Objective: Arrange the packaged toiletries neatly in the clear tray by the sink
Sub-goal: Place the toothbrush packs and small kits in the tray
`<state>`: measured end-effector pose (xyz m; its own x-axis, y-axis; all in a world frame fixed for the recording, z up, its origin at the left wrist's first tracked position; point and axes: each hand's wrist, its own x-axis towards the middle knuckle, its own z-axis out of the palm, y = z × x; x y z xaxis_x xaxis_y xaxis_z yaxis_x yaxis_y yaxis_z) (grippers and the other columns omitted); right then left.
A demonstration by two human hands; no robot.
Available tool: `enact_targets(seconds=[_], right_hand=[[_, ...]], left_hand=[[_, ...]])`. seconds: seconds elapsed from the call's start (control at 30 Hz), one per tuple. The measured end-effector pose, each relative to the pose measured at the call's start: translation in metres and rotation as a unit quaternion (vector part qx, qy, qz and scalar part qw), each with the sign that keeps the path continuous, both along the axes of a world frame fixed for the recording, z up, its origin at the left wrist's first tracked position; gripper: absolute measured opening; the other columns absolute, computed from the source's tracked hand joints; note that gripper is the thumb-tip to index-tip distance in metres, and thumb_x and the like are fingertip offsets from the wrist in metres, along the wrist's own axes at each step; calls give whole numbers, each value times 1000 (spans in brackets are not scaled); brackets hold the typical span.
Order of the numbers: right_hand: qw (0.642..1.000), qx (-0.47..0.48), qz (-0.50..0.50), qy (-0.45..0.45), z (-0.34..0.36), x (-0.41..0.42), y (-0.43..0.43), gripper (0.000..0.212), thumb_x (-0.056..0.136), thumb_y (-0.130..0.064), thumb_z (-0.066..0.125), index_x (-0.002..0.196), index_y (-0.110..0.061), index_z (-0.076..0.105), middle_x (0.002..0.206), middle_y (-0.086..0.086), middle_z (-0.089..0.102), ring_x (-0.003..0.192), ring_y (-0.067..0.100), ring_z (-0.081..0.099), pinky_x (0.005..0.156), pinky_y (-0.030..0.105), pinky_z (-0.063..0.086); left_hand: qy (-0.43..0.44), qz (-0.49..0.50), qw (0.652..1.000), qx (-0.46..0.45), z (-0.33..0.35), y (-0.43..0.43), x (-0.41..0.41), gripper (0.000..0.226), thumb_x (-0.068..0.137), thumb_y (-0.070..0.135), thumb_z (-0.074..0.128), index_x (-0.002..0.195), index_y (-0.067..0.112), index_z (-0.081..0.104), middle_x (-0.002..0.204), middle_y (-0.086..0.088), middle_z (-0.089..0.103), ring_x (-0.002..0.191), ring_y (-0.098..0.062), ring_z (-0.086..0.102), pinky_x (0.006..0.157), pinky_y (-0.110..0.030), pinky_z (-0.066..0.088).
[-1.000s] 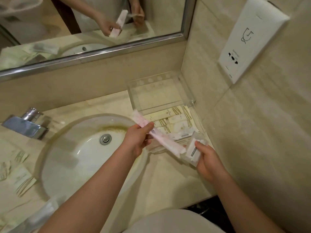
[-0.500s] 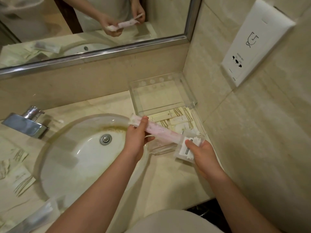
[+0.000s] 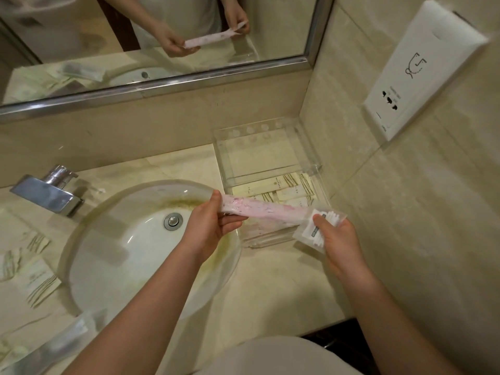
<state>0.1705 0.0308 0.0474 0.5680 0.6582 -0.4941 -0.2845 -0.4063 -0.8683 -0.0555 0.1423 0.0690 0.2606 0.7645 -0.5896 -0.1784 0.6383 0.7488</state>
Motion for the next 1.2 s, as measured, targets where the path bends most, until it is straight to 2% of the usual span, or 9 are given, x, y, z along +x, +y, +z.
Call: enact_targets(seconds=[0.1, 0.23, 0.4, 0.53, 0.63, 0.73, 0.83, 1.0, 1.2], right_hand=[[1000, 1, -4, -6, 0, 1, -1, 16, 92, -12, 65, 107, -12, 70, 98, 21, 74, 83, 32, 71, 78, 53, 58], [1000, 5, -26, 3, -2, 2, -2, 8, 92, -11, 65, 98, -13, 70, 87, 13, 73, 79, 28, 69, 77, 48, 57], [995, 1, -100, 27, -10, 9, -4, 7, 92, -9, 65, 89, -15, 66, 87, 10, 68, 75, 21, 67, 75, 41, 53], [985, -11, -165, 53, -18, 17, -13, 12, 94, -4, 59, 92, -14, 64, 92, 10, 67, 77, 19, 66, 71, 34, 54], [980, -28, -177, 84, -25, 17, -17, 24, 92, 0, 53, 113, -6, 64, 102, 15, 69, 86, 26, 68, 73, 35, 55], [978, -46, -176, 102, -29, 14, -19, 33, 91, 1, 53, 123, -1, 60, 110, 19, 69, 92, 30, 68, 75, 36, 54], [976, -58, -181, 105, -32, 13, -18, 31, 91, 2, 53, 121, 0, 60, 107, 20, 69, 88, 30, 68, 74, 36, 54], [977, -56, -175, 107, -31, 16, -18, 28, 91, 4, 51, 118, 1, 60, 99, 17, 68, 83, 28, 66, 74, 37, 53], [976, -36, -182, 113, -29, 18, -16, 27, 92, 8, 49, 115, -1, 59, 88, 11, 66, 74, 23, 64, 64, 33, 51]], left_hand=[[-6, -16, 1000, -2, 0, -1, -2, 49, 102, 40, 39, 103, 0, 66, 96, -21, 74, 83, -28, 74, 70, -29, 62], [53, -45, 997, 25, -5, -1, -2, 15, 93, 7, 61, 103, -3, 65, 93, -21, 71, 69, -18, 72, 62, -21, 59], [34, 57, 996, -51, -11, 9, -1, 15, 93, 4, 60, 104, -6, 61, 67, -13, 72, 58, -13, 70, 56, -19, 58], [24, 118, 990, -68, -17, 22, -2, 19, 93, 3, 60, 107, -9, 56, 77, -17, 68, 57, -14, 71, 52, -17, 56], [34, 106, 991, -69, -17, 29, 6, 12, 94, 3, 58, 99, -7, 57, 78, -18, 67, 56, -13, 71, 51, -17, 57], [37, 86, 992, -80, -20, 30, 18, 8, 95, 3, 57, 93, -5, 57, 67, -16, 70, 55, -14, 71, 51, -18, 57], [39, 57, 993, -92, -26, 27, 34, 11, 95, 2, 56, 98, -9, 58, 77, -20, 69, 57, -16, 71, 51, -19, 57], [47, 34, 993, -103, -33, 23, 52, 33, 94, 1, 57, 124, -13, 48, 88, -23, 67, 57, -16, 71, 49, -19, 56], [59, 17, 994, -93, -36, 24, 52, 28, 96, 1, 55, 120, -13, 52, 83, -21, 67, 54, -15, 70, 50, -18, 55]])
